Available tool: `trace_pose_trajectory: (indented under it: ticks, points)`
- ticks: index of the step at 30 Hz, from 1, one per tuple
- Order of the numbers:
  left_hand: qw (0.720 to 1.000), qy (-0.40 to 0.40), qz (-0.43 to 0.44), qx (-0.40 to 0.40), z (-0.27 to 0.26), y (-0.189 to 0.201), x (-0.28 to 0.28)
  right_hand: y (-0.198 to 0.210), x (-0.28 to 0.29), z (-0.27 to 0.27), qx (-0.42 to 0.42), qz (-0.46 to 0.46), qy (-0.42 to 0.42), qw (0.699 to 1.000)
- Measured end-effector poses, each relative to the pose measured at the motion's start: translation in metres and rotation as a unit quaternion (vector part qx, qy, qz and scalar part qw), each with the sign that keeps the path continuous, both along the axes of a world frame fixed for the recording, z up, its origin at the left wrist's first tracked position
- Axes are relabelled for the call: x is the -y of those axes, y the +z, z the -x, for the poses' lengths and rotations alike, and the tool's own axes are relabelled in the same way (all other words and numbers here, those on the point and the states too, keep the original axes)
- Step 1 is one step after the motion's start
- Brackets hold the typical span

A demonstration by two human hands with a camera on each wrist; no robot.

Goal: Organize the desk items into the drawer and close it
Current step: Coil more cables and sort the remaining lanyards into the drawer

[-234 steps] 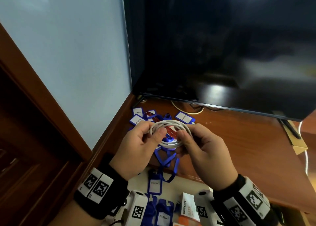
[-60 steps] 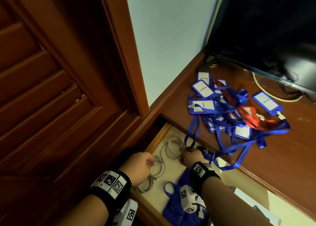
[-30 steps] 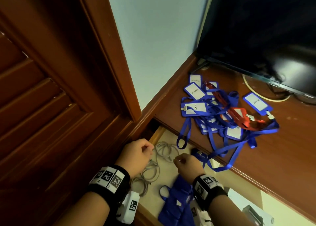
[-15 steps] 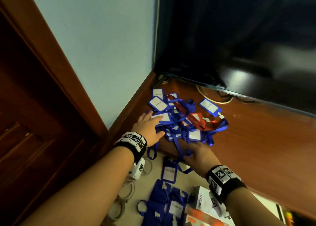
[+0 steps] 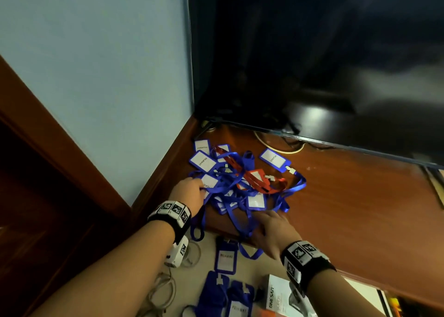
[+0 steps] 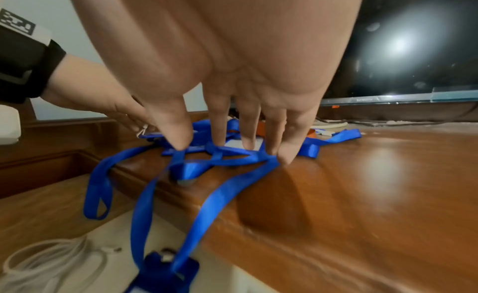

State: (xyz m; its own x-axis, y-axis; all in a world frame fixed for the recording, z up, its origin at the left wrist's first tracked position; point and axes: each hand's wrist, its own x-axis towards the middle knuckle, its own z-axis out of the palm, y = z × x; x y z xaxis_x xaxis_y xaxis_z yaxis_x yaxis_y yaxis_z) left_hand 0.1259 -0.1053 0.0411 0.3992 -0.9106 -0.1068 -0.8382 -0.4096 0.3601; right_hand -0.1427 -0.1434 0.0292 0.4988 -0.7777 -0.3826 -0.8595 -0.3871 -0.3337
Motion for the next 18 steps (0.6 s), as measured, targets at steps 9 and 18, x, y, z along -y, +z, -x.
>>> trace_pose_trajectory:
  ticks: [9,18]
  points:
    - [0.95,-0.02,0.249,-0.186,0.022,0.147,-0.024,0.097,0.011,-0.039,0.277,0.013,-0.029,0.96]
    - [0.821,-0.06,0.334,-0.459,0.042,0.281,-0.047,0.201,-0.015,-0.033,0.55,-0.012,-0.036,0.834]
